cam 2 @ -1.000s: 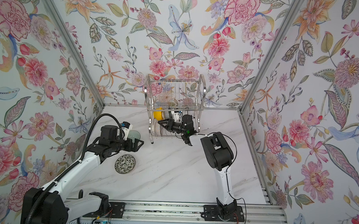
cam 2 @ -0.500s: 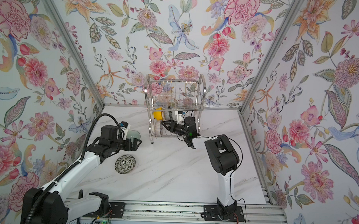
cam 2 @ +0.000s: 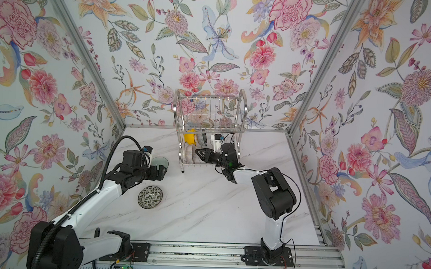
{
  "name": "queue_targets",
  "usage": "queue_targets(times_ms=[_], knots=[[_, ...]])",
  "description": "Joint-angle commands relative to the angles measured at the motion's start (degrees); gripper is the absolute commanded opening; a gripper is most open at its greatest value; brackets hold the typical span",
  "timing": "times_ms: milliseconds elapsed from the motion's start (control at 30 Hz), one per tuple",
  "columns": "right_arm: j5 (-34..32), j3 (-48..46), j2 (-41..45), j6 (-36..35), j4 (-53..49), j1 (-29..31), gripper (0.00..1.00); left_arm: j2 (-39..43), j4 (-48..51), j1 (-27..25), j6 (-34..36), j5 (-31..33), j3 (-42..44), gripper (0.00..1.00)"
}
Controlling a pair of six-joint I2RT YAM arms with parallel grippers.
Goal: Load the bowls into the dish rack
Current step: 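Open and withdraw the right gripper while the left gripper moves over the green bowl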
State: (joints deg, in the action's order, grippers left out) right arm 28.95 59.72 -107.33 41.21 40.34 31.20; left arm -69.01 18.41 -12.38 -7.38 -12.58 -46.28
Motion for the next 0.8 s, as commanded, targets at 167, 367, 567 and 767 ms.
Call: queue_targets(times_ms=[167, 367, 567, 767], knots=[[-7.6, -1.54, 6.37, -17.08, -12.27, 5.16, 0.43, -2.29, 1.92, -0.03, -0.26, 3.09, -2.28, 0.98], [-10.84, -2.29, 8.48, -25.04, -15.66, 7.57, 0.44, -3.83, 2.26, 0.01, -1.56, 4.77, -2.4, 0.96], [-14.18, -4.54, 11.16, -30.82, -16.08, 9.43, 0.44, -6.04, 2.76, 0.19, -3.11, 7.58, -3.06, 0.95], [-15.64, -8.1, 13.52, -33.47, -13.93, 10.02, 0.45, -8.88, 3.95, 1.71, -4.36, 8.87, -4.47, 0.91]])
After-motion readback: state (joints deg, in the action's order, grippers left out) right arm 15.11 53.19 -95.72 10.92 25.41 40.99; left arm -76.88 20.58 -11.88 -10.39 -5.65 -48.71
